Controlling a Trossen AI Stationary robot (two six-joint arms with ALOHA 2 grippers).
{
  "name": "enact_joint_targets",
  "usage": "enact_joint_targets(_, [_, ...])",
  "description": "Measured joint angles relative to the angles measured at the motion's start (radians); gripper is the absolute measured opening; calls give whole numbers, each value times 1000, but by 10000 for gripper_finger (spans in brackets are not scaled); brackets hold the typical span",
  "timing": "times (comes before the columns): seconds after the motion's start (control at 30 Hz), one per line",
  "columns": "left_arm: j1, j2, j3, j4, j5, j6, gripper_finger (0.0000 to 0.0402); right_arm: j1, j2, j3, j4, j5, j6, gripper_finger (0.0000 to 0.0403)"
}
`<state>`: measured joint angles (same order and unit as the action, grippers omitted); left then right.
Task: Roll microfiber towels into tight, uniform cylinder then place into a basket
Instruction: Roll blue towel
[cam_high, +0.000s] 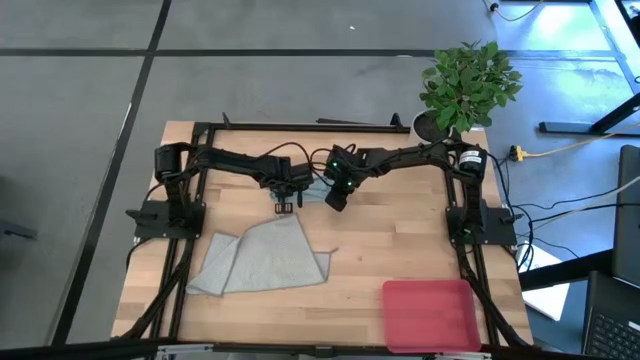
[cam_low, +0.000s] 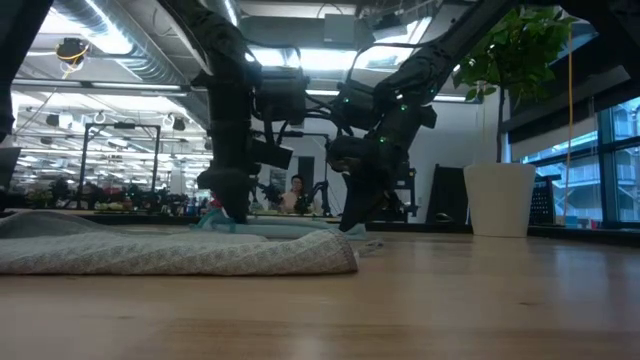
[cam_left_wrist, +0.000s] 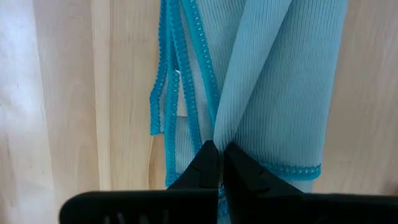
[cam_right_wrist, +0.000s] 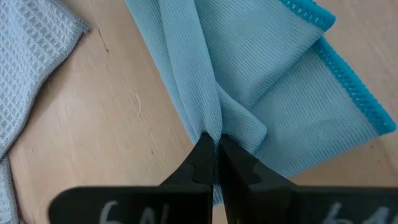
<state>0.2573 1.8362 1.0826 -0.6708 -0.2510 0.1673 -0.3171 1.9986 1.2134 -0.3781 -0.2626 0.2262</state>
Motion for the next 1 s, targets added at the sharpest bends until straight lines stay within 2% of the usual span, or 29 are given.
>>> enact_joint_targets(0.23, [1, 1, 0, 14, 37, 25, 0, 1, -43, 27, -37, 48, 2, 10])
enact_joint_targets(0.47, [1, 2, -2, 9, 42, 51, 0, 0, -44, 74, -67, 52, -23, 10])
enact_joint_targets(0.83, [-2, 3, -3, 9, 48, 78, 0, -32, -45, 144, -63, 239, -78, 10])
enact_joint_targets(1.0, [-2, 3, -2, 14, 49, 83, 0, -60, -20, 139, -31, 249, -100, 10])
